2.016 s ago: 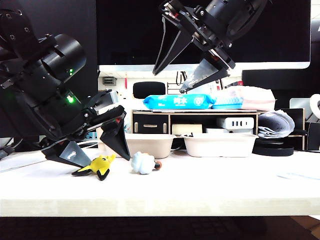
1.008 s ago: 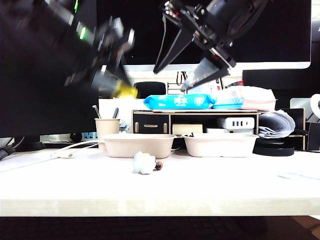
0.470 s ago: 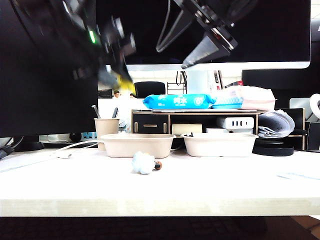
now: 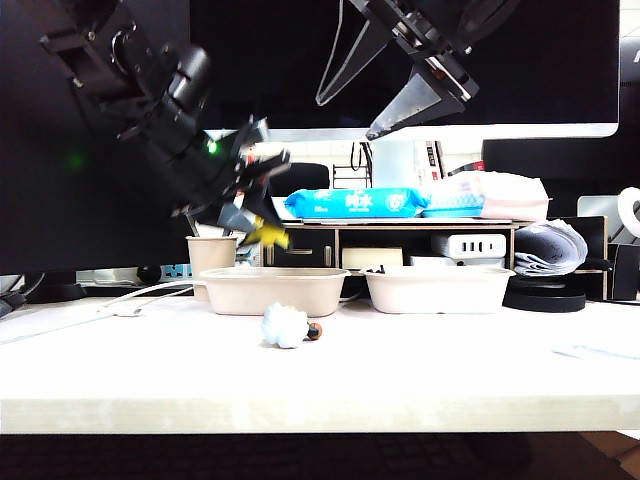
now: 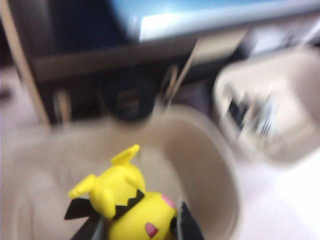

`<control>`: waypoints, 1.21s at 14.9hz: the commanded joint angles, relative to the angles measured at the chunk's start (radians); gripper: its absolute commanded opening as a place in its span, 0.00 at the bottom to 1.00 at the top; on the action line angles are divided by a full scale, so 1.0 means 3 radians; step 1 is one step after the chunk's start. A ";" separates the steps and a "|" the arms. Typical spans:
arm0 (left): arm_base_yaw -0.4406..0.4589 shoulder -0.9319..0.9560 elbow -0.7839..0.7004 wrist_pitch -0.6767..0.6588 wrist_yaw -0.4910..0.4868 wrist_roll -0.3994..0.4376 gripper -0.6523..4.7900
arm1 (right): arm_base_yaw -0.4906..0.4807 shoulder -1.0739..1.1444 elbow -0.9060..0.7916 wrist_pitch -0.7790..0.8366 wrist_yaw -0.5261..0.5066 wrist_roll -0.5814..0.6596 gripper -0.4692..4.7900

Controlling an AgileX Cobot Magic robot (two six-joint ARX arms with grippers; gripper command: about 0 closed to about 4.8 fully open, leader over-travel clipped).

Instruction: Put the dolls with similar sizes into the same paper box, while dolls with different sizes go into separate paper boxes.

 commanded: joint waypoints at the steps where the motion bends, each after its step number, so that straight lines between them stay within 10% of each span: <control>1: -0.0004 -0.0032 0.0062 0.0195 0.0006 0.0004 0.11 | 0.0004 -0.0024 0.0022 0.0024 -0.0022 -0.0001 0.77; 2: -0.0004 -0.0033 0.0088 0.0179 0.0078 0.0003 0.14 | 0.0004 -0.0024 0.0022 0.0023 -0.0022 -0.0001 0.77; 4: -0.0004 -0.0033 0.0125 0.0183 0.0102 0.0004 0.84 | 0.0004 -0.0024 0.0022 0.0023 -0.0022 -0.0001 0.77; 5: -0.0004 -0.0033 0.0128 0.0183 0.0103 0.0003 0.93 | 0.0004 -0.0024 0.0022 0.0018 -0.0022 -0.0001 0.77; 12: 0.0003 -0.0453 0.0145 -0.0298 0.0104 0.0038 1.00 | 0.0004 -0.0024 0.0022 -0.0005 -0.0009 -0.0003 0.77; 18: -0.0229 -0.1330 0.0139 -0.1926 0.0314 0.0130 1.00 | 0.0004 -0.0062 0.0022 -0.0148 0.0009 -0.0027 0.77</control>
